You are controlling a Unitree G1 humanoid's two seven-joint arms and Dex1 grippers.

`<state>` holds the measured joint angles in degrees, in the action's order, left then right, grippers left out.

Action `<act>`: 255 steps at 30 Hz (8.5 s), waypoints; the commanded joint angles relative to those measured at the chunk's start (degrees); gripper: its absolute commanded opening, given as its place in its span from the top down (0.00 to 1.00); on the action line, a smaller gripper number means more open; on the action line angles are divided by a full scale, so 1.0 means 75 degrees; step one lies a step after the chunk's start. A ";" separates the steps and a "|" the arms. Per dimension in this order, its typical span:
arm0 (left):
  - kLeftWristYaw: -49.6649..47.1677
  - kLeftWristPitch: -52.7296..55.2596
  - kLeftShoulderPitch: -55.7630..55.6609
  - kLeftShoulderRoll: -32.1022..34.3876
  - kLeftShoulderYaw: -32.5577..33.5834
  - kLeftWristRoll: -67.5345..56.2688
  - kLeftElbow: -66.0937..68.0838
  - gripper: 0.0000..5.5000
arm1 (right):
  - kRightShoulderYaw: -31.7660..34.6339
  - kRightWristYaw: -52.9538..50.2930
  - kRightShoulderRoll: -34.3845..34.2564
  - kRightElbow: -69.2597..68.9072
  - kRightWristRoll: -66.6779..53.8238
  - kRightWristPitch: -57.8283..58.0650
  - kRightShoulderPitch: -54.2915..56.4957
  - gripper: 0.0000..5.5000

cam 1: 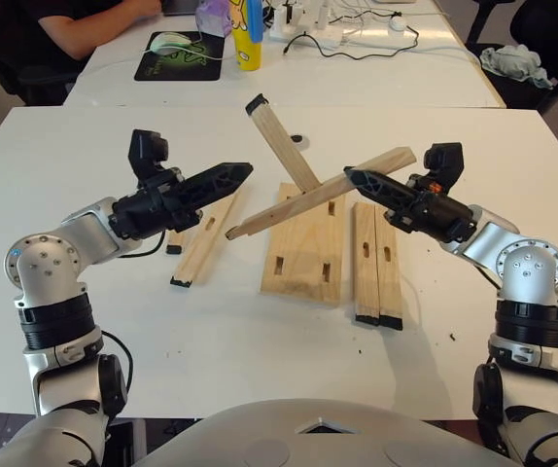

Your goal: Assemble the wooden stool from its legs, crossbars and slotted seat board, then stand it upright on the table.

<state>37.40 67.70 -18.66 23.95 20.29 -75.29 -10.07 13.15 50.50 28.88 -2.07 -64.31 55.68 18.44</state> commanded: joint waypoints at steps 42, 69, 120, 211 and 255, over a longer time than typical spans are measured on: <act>0.0659 -0.2262 0.2580 0.0353 -0.2935 0.2902 -0.1781 0.45 | -0.1010 0.4899 0.3567 0.1123 0.3257 -0.2085 0.0755 0.62; 0.0452 -0.2332 0.2737 0.0124 -0.3106 0.2976 -0.1904 0.45 | -0.2157 0.5020 0.3500 0.0957 0.4762 -0.3192 0.1798 0.62; -0.1410 -0.4356 0.2531 -0.0485 -0.5707 0.8727 0.0101 0.84 | -0.1871 0.2054 0.1768 -0.0388 0.4238 -0.3530 -0.0365 0.62; -0.1334 -0.4327 0.2567 -0.0832 -0.5489 0.8878 0.0502 1.00 | -0.0576 -0.2437 -0.0177 -0.2110 -0.0918 -0.1936 0.1123 1.00; -0.2269 -0.4519 0.3636 -0.1351 -0.4678 0.8590 -0.1208 1.00 | -0.0504 -0.3447 0.1278 -0.3200 0.2602 -0.1548 -0.3967 0.73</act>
<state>21.39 31.88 6.81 13.70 -14.83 -11.25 -18.93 8.36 24.72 37.91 -24.84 -44.33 42.21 -11.21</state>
